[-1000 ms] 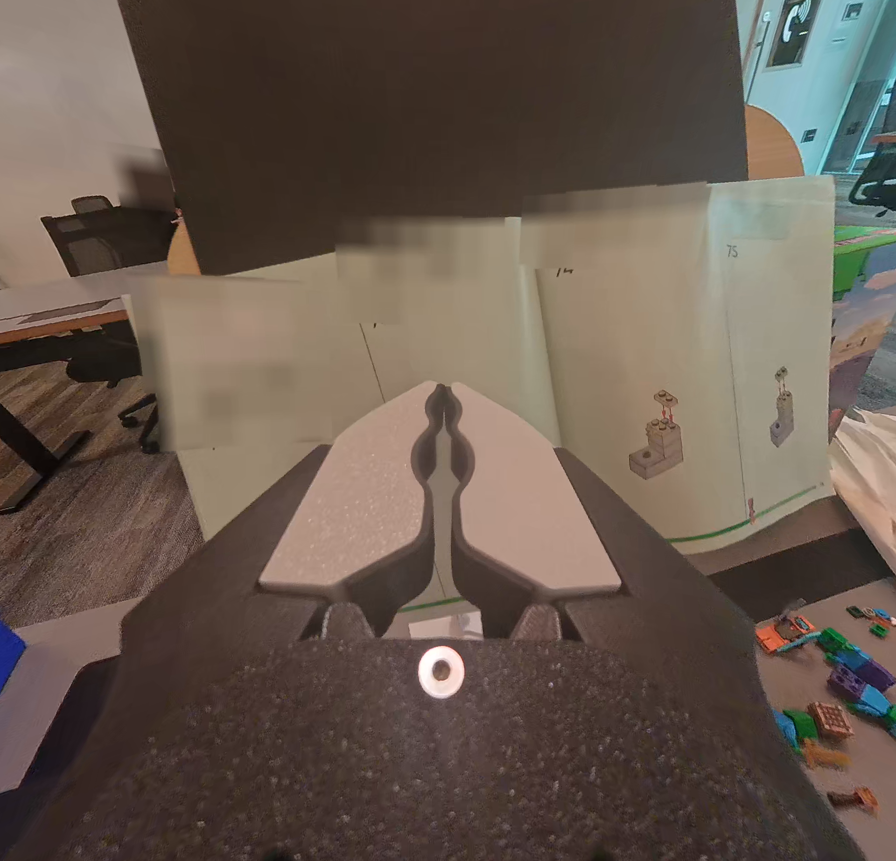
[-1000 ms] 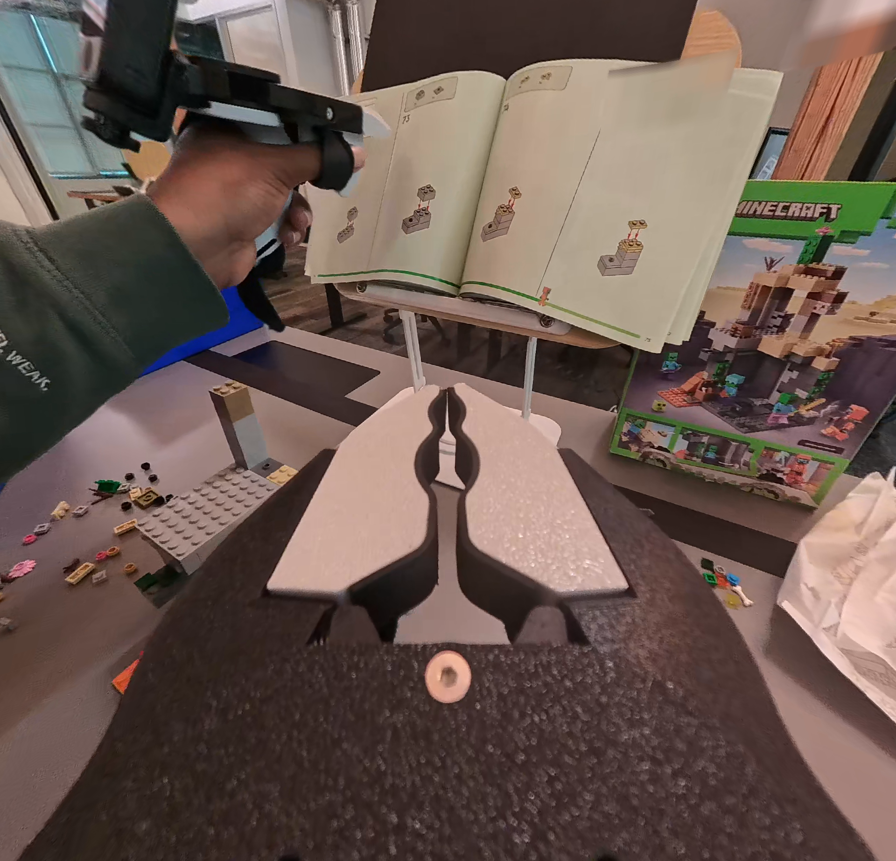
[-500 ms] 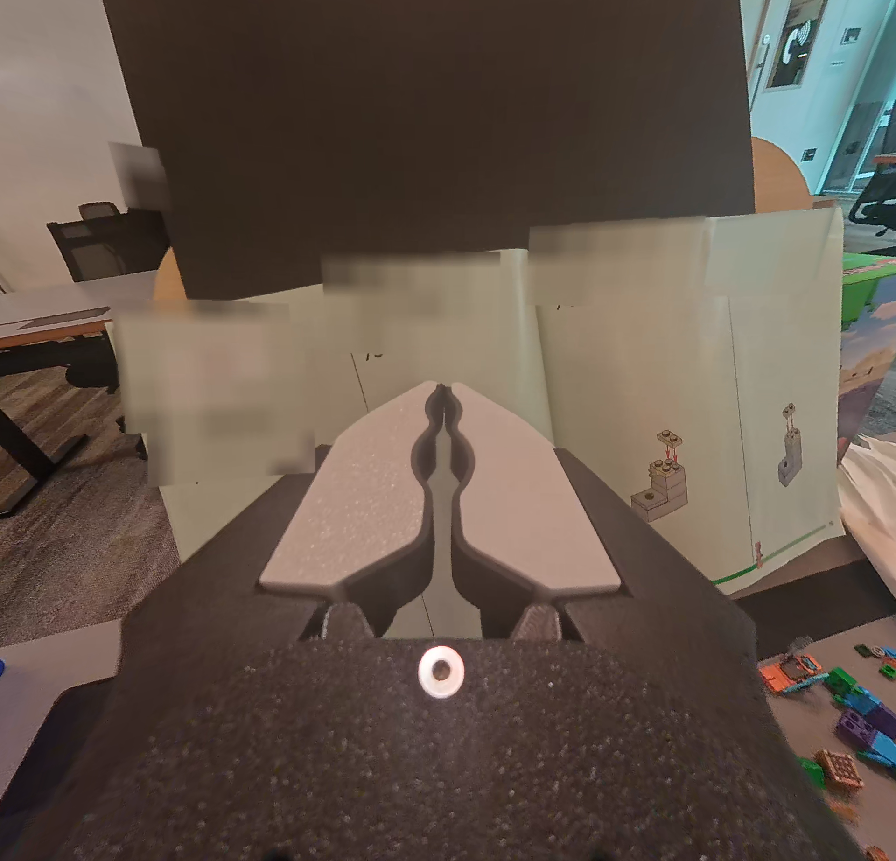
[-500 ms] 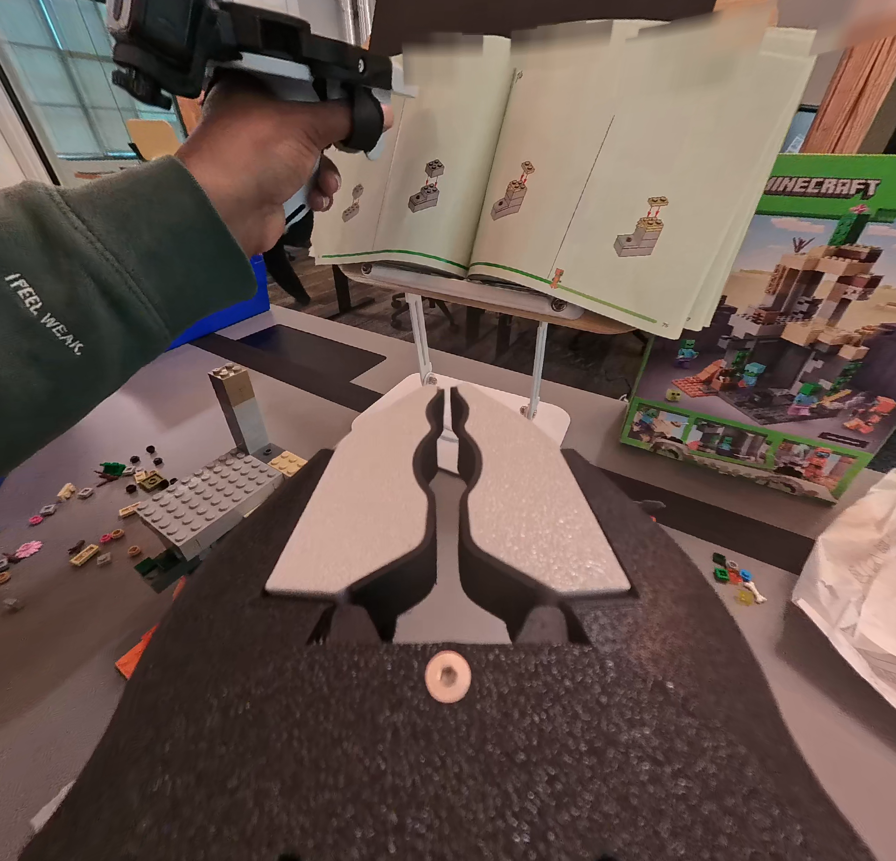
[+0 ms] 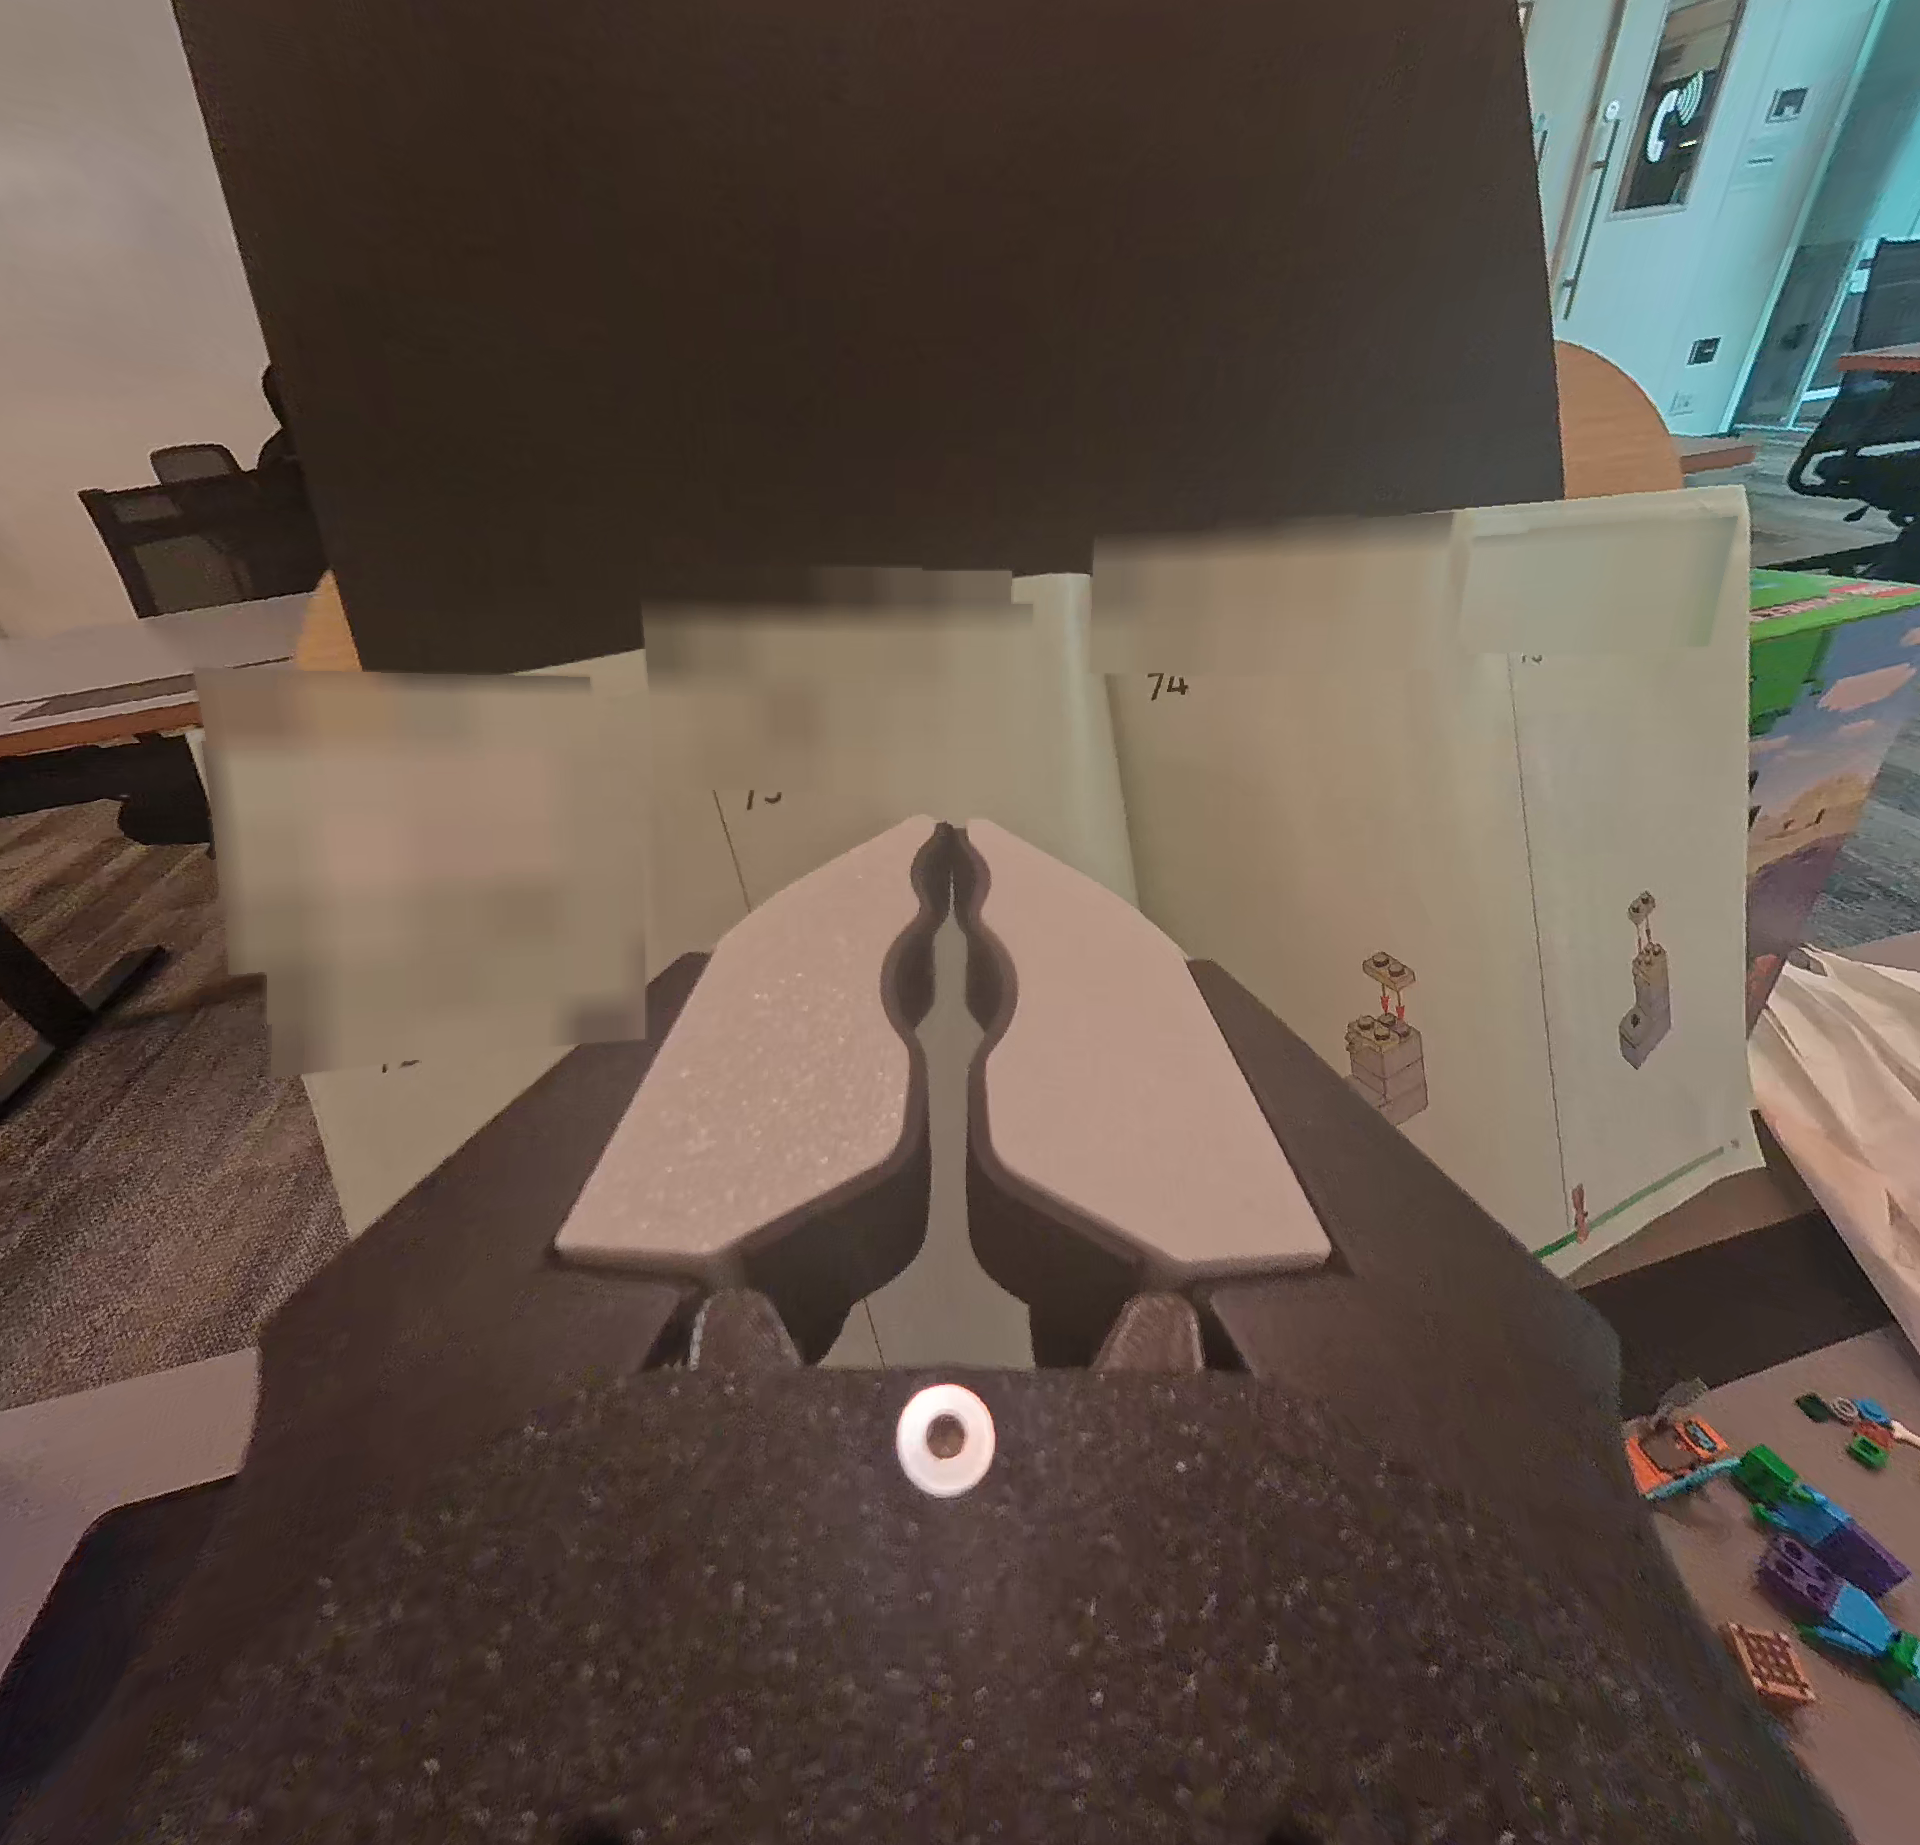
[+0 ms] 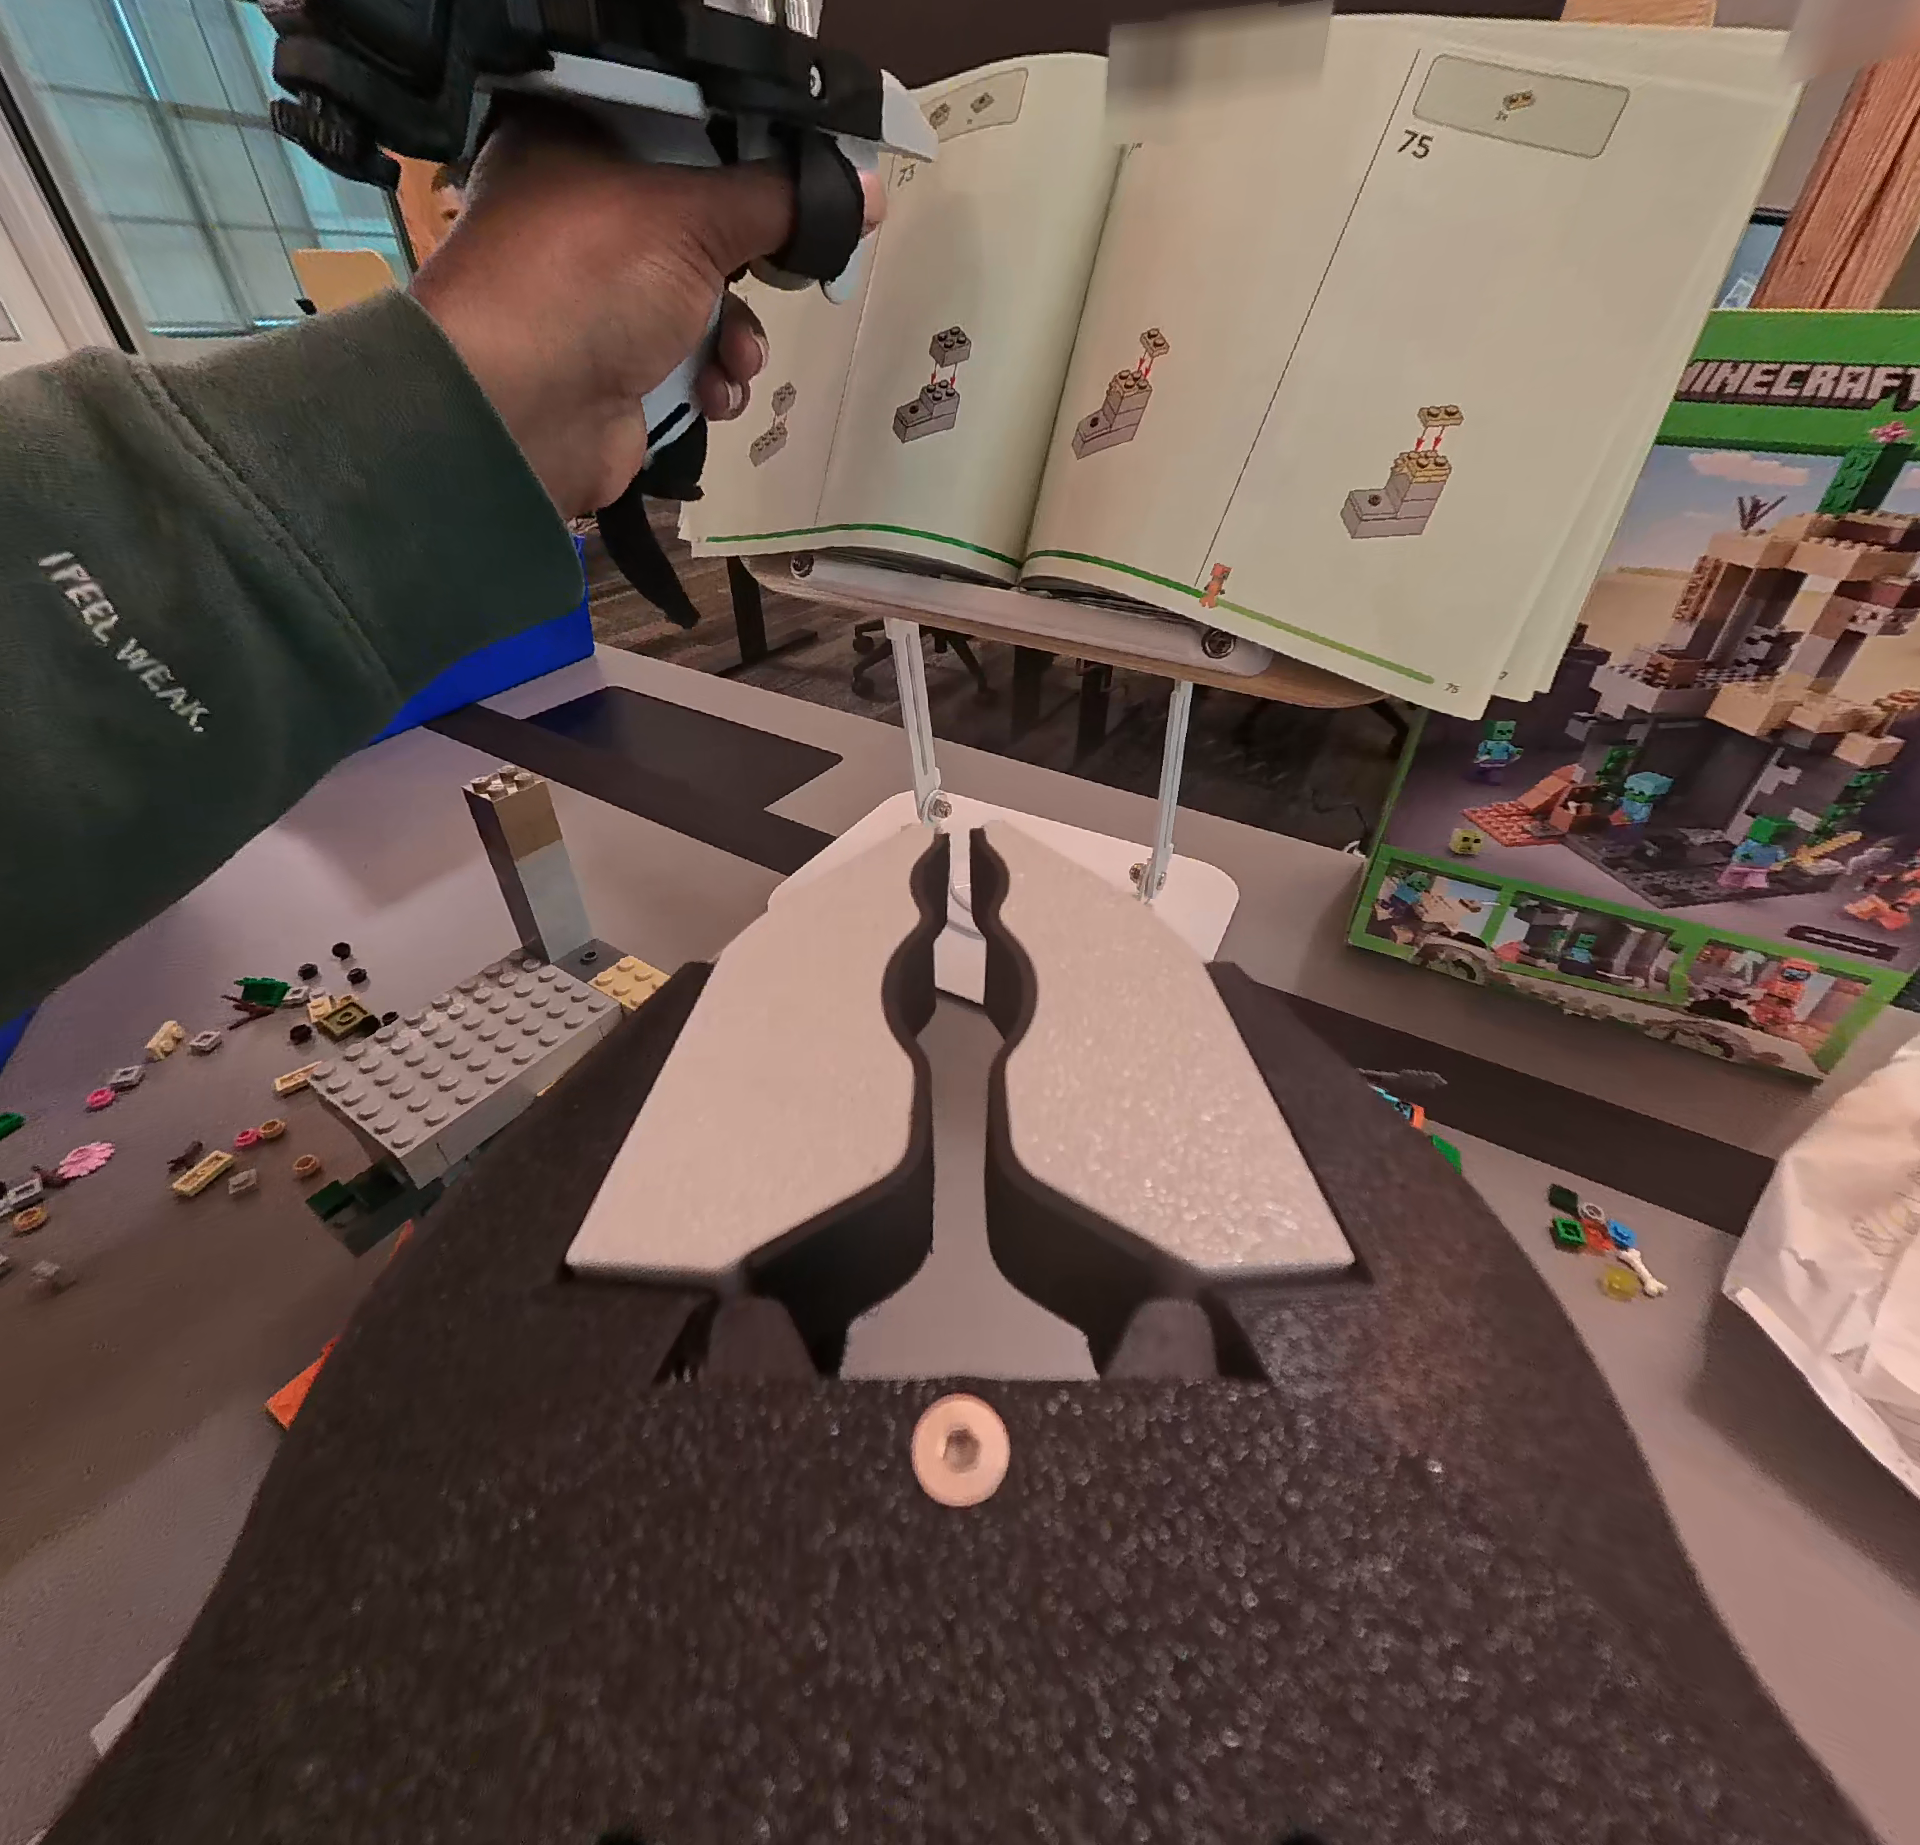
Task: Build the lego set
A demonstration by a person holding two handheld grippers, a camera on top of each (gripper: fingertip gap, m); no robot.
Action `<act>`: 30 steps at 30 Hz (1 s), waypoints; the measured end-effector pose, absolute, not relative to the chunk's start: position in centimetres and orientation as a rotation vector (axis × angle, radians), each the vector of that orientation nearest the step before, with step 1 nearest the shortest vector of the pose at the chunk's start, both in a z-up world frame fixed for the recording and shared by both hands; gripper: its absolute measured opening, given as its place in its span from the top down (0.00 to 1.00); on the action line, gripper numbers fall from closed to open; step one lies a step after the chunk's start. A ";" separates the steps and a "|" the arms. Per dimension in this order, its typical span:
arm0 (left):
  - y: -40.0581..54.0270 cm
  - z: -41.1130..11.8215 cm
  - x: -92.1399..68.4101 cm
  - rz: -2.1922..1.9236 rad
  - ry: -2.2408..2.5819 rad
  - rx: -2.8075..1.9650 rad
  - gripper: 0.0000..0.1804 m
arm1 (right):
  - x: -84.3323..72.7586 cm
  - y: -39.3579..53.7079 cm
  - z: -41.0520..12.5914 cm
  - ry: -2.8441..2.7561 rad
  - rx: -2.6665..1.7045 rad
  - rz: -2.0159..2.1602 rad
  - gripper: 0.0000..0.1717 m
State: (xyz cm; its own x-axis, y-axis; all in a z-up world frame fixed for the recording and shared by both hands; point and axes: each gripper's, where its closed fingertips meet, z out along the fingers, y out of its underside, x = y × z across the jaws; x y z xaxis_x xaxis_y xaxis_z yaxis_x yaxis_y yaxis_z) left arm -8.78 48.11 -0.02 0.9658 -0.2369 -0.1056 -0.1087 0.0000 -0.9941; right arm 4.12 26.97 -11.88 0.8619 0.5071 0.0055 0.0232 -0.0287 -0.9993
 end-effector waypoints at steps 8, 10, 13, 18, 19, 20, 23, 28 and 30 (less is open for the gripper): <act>46.9 -1.2 -8.1 -0.134 0.297 -1.588 1.00 | 4.1 26.8 -11.8 -0.434 -1.558 0.406 0.98; 46.1 -1.5 -7.9 -0.148 0.306 -1.590 1.00 | 4.0 26.7 -11.8 -0.438 -1.556 0.407 0.98; 44.4 -2.1 -7.8 -0.187 0.313 -1.595 1.00 | 3.9 26.7 -11.9 -0.446 -1.555 0.406 0.98; 40.1 -2.8 -7.9 -0.223 0.376 -1.578 1.00 | 3.4 26.3 -11.8 -0.468 -1.547 0.408 0.98; 39.0 -2.9 -8.0 -0.232 0.393 -1.578 1.00 | 3.3 26.2 -11.8 -0.474 -1.545 0.410 0.98; 37.9 -3.0 -8.2 -0.247 0.408 -1.576 1.00 | 3.2 26.1 -11.8 -0.481 -1.543 0.411 0.98; 34.2 -2.9 -9.7 -0.291 0.450 -1.570 1.00 | 2.6 25.6 -11.9 -0.519 -1.532 0.426 1.00; 27.5 -3.1 -15.8 -0.261 0.470 -1.589 1.00 | 1.6 24.8 -12.7 -0.620 -1.510 0.460 0.99; 24.9 -3.5 -19.3 -0.255 0.456 -1.611 1.00 | 1.5 24.9 -13.1 -0.626 -1.519 0.471 0.99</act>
State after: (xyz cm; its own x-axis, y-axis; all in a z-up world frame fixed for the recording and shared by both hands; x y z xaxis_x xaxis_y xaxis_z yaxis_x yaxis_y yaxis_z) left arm -19.27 24.93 -3.48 0.8931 -0.4371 -0.1064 -0.1382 -0.0416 -0.9895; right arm 1.46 24.86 -13.15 0.7609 0.6433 0.0843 0.0978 0.0147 -0.9951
